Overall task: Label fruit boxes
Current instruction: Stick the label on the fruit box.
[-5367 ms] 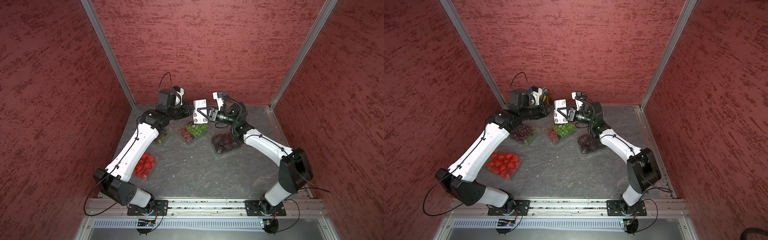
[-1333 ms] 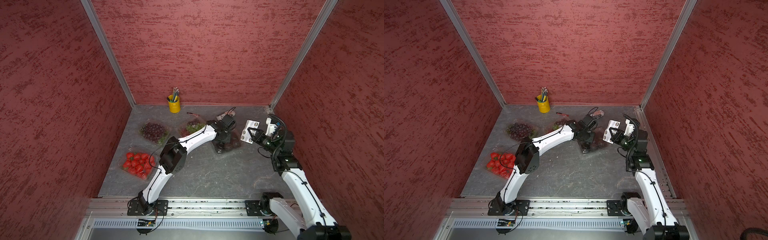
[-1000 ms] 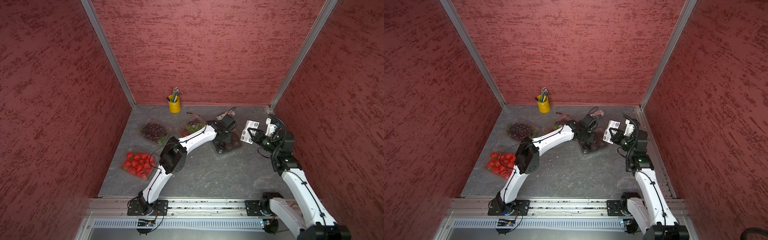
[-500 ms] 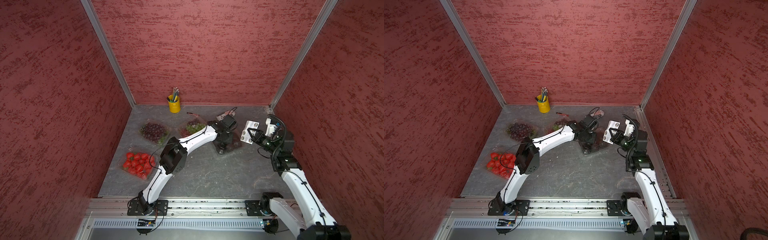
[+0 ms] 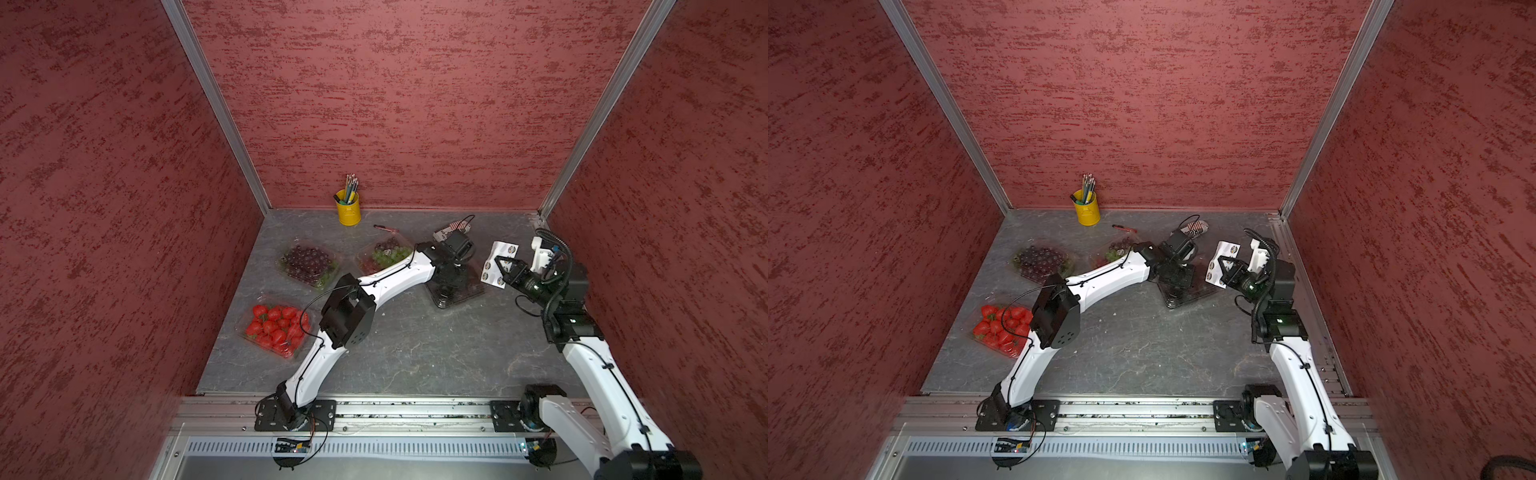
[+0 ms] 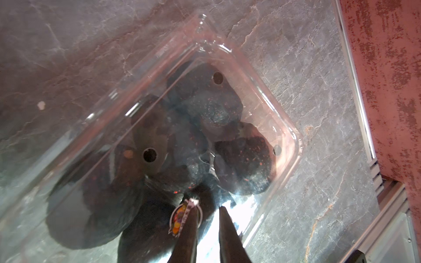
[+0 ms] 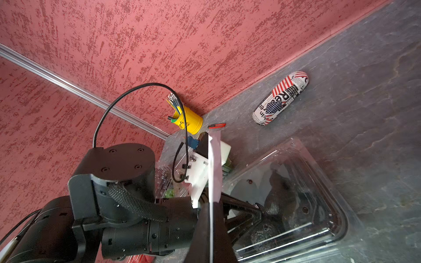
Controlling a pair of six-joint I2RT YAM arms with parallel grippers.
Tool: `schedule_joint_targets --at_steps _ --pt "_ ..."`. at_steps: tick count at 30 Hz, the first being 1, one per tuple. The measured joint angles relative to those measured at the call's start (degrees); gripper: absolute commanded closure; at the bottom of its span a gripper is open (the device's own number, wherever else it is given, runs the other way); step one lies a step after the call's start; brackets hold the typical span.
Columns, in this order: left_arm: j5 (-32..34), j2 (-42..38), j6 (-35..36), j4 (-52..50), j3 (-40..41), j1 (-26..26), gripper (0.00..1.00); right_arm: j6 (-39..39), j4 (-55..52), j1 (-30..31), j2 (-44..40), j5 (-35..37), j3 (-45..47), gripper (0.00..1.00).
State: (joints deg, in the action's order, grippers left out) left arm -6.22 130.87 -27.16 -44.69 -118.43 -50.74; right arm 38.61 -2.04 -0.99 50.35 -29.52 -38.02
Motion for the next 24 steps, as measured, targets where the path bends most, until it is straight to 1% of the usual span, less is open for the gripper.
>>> schedule_joint_targets --at_steps 6,13,18,24 --pt "-2.60 0.02 -0.94 2.34 0.81 0.28 0.83 0.00 -0.02 -0.15 0.00 0.00 0.00 1.00" --pt "-2.49 -0.52 -1.55 3.61 2.10 0.37 0.83 0.00 0.00 -0.35 0.00 0.00 0.00 1.00" --pt "-1.55 -5.14 -2.25 4.98 7.48 1.01 0.82 -0.02 0.07 -0.35 0.20 -0.22 0.00 1.00" --pt "-0.55 -14.10 -4.11 7.52 13.66 3.65 0.79 0.13 1.07 -0.37 1.60 -1.36 0.00 1.00"
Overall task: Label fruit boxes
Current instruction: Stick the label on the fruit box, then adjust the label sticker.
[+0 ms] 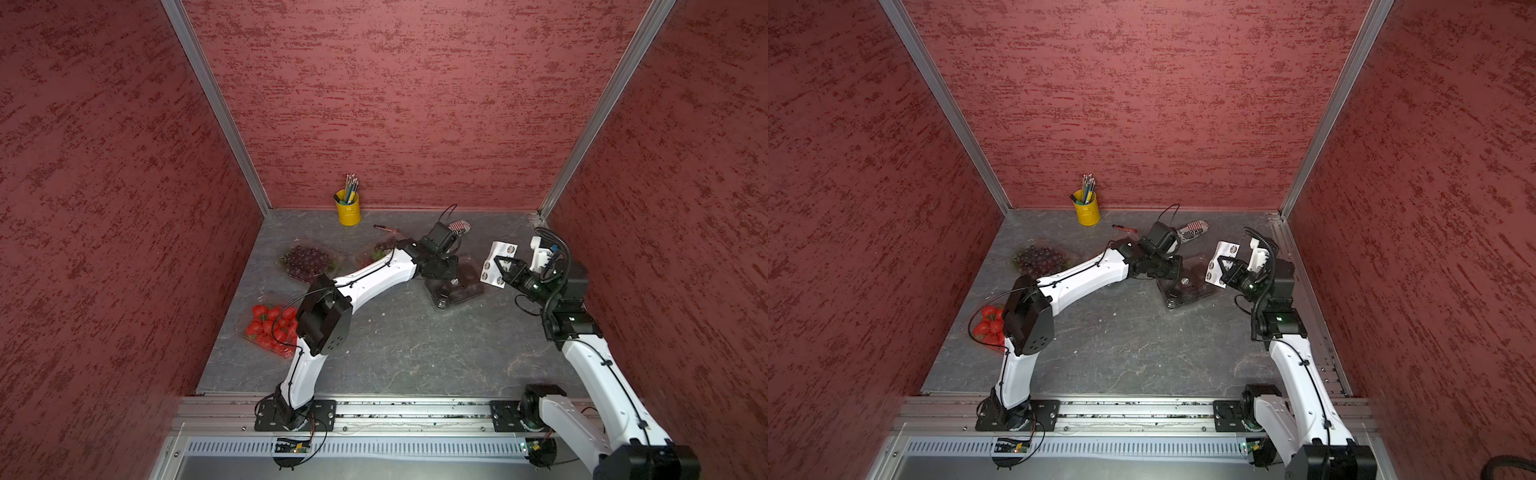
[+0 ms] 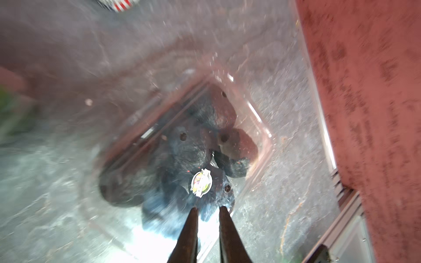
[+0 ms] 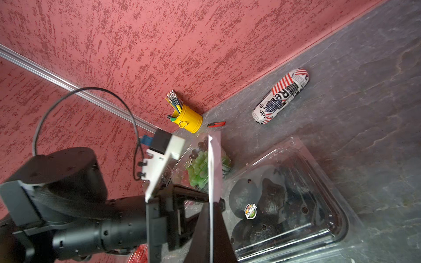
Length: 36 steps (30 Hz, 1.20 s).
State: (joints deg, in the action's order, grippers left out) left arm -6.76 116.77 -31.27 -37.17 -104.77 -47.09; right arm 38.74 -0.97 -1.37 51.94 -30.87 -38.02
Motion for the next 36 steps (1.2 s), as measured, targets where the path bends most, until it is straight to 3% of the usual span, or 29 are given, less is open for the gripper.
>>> schedule_joint_targets --at_steps 8,17,28,36 --pt "0.15 -10.56 -3.13 5.38 8.85 4.52 0.67 2.01 7.10 0.33 4.50 -5.01 0.00 1.00" --pt "-5.22 -22.16 -7.80 10.99 21.79 12.72 0.39 4.96 19.80 9.31 16.02 -7.89 -3.63 1.00" --pt "-17.79 -38.34 -12.74 19.37 34.60 27.23 0.45 12.74 39.01 21.59 37.77 -10.99 -18.80 1.00" --pt "-30.71 -40.59 -16.59 28.52 38.99 34.82 0.49 20.68 48.94 25.94 48.28 -13.84 -28.87 1.00"
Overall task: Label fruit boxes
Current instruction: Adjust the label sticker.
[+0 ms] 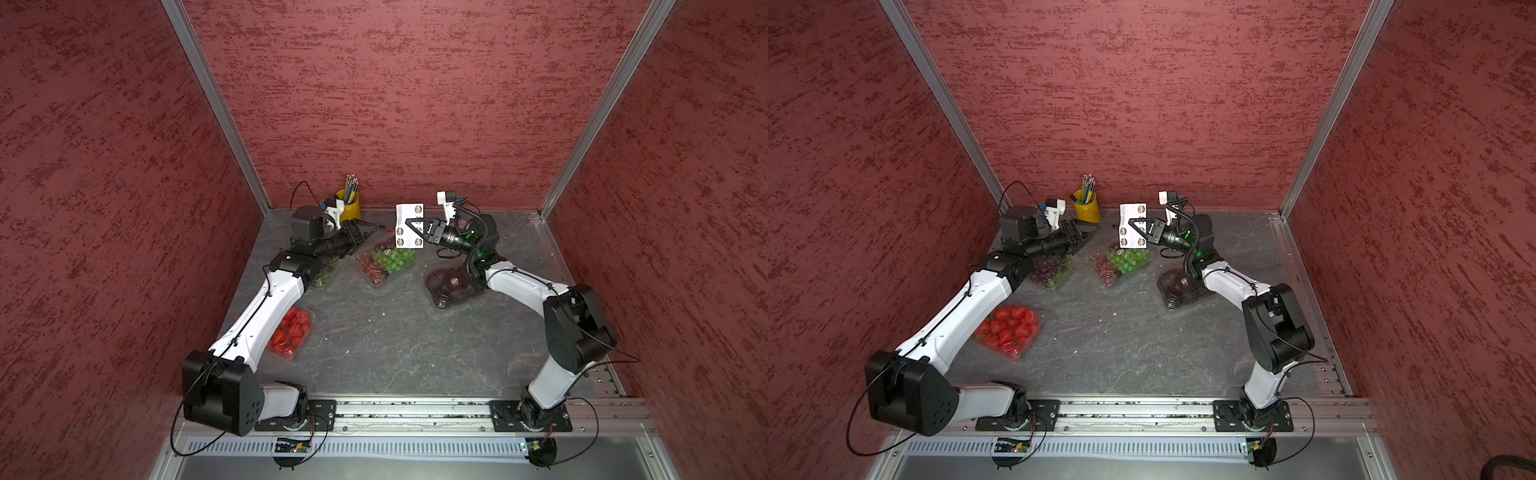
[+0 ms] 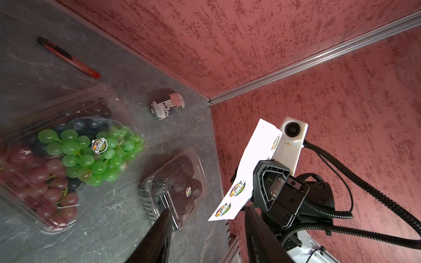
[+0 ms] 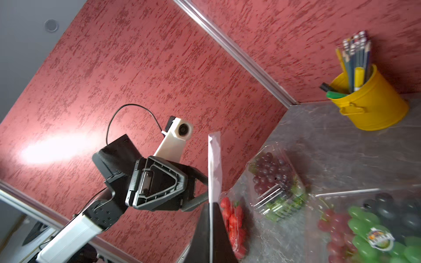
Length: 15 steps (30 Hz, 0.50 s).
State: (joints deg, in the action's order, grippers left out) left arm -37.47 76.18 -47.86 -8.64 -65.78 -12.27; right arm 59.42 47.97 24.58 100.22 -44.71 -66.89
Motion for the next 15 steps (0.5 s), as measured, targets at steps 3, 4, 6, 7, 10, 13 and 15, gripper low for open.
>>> schedule_joint_targets --at_steps 3,4,6,7,10,13,15 --pt "-3.87 -0.02 -1.44 3.54 0.46 0.96 0.51 2.16 2.16 0.87 1.86 -0.79 -2.78 1.00" --pt "-4.76 -0.02 -1.79 4.44 0.48 1.07 0.51 2.75 2.54 1.07 2.16 -1.07 -3.45 1.00" --pt "-6.58 -0.02 -2.78 6.97 0.48 1.09 0.53 3.74 3.41 1.36 2.34 -1.62 -4.37 1.00" --pt "-7.19 0.00 -3.06 7.78 0.48 1.09 0.53 4.09 3.76 1.38 2.34 -1.79 -4.70 1.00" --pt "-8.76 0.22 -4.68 11.23 0.50 1.07 0.56 5.33 5.25 1.38 2.56 -2.69 -5.84 1.00" --pt "-9.64 0.74 -5.92 14.08 0.55 1.05 0.59 6.40 6.38 1.42 2.82 -3.17 -6.08 1.00" --pt "-10.27 1.09 -6.78 16.04 0.79 0.90 0.59 7.08 6.97 1.42 3.23 -3.54 -6.29 1.00"
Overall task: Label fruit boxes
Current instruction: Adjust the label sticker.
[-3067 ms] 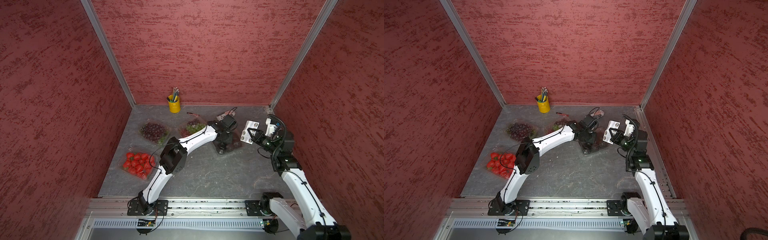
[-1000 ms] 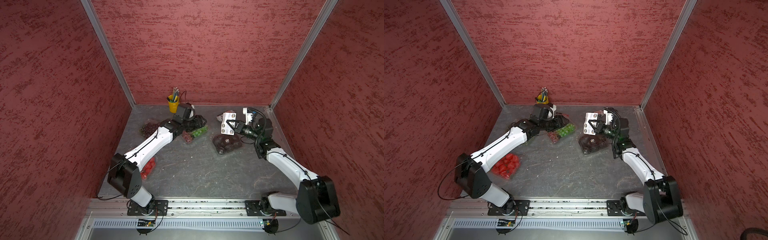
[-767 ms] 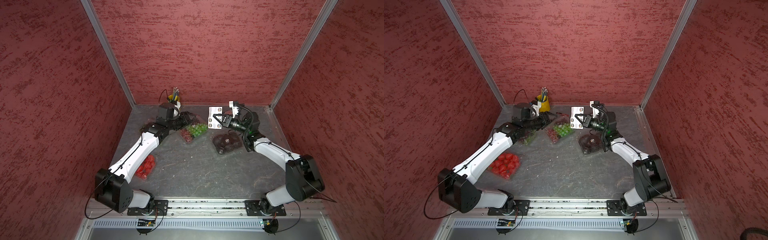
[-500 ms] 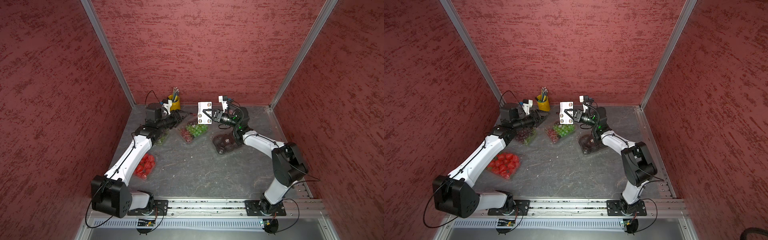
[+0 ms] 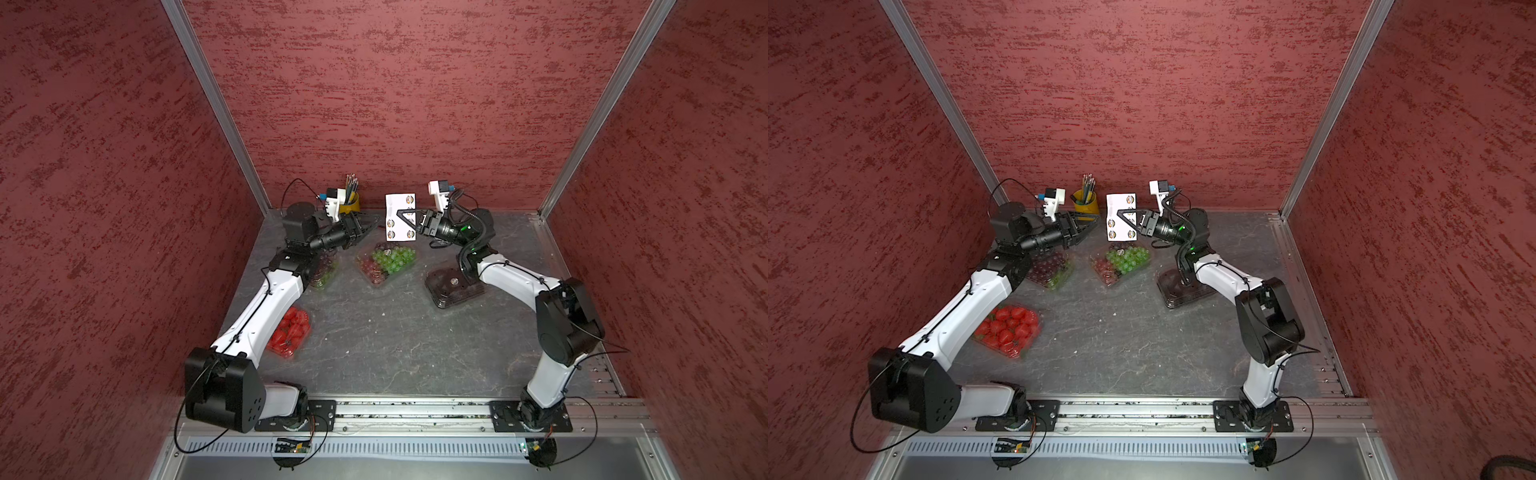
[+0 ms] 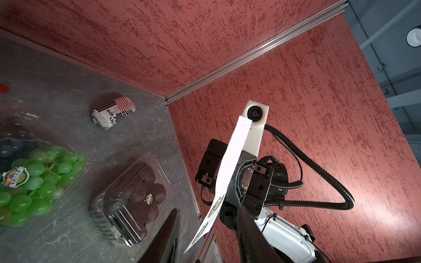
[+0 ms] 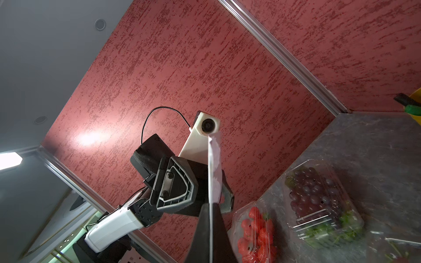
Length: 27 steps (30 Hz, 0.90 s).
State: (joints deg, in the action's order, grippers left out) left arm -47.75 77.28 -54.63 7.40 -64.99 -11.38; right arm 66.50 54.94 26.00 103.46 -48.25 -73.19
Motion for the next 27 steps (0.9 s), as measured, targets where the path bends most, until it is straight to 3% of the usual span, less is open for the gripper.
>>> schedule_joint_targets --at_steps 12,19,27 --pt "-2.10 1.97 -1.62 4.33 0.33 -1.62 0.65 5.75 5.70 0.04 2.54 -1.73 -0.26 1.00" --pt "-2.80 2.29 -2.16 5.07 0.37 -2.14 0.81 9.05 9.51 0.04 3.06 -2.16 -0.28 1.00" --pt "-3.21 2.34 -2.62 7.34 0.39 -3.74 0.85 9.84 10.36 0.07 3.06 -2.36 -0.28 1.00"
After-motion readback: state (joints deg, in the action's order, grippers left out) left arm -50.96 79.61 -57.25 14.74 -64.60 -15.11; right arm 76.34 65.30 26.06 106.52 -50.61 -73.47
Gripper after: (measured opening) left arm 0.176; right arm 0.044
